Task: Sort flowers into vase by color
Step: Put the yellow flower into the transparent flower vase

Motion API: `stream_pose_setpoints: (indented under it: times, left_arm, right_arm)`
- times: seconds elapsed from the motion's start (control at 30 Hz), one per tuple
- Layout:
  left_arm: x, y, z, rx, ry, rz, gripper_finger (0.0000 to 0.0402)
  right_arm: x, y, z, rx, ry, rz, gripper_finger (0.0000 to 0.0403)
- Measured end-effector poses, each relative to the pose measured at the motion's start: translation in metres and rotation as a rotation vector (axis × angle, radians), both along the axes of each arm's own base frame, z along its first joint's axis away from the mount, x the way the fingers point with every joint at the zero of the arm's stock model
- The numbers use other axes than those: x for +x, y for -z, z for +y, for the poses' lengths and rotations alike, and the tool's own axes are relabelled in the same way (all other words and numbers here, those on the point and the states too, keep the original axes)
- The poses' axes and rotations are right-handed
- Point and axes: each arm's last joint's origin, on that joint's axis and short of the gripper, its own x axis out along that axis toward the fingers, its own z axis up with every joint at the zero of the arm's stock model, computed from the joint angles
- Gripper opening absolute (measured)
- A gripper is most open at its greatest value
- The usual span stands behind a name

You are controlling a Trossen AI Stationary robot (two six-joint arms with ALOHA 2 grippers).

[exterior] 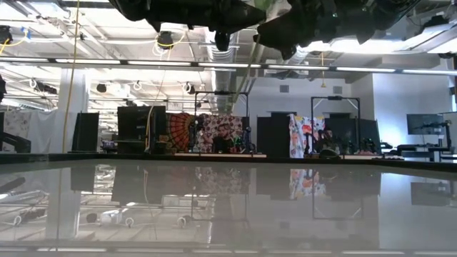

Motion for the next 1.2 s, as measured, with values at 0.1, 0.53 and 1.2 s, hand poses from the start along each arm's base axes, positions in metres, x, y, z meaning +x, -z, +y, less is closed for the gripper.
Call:
stream_pose_setpoints:
  times: [0.1,0.53,1.2]
  left_arm:
    - [0.0,-0.001,0.0,0.002,0.001,-0.006,0.0]
    - [0.0,0.008,-0.004,0.006,0.019,0.086,0.01]
    - [-0.022,0.043,-0.021,0.2,-0.198,0.591,0.0192]
  right_arm:
    - [0.0,0.0,0.0,-0.001,0.0,-0.004,0.0147]
    - [-0.011,-0.001,0.0,0.095,0.024,0.084,0.0023]
    - [-0.174,-0.027,0.056,0.572,0.228,0.51,0.0028]
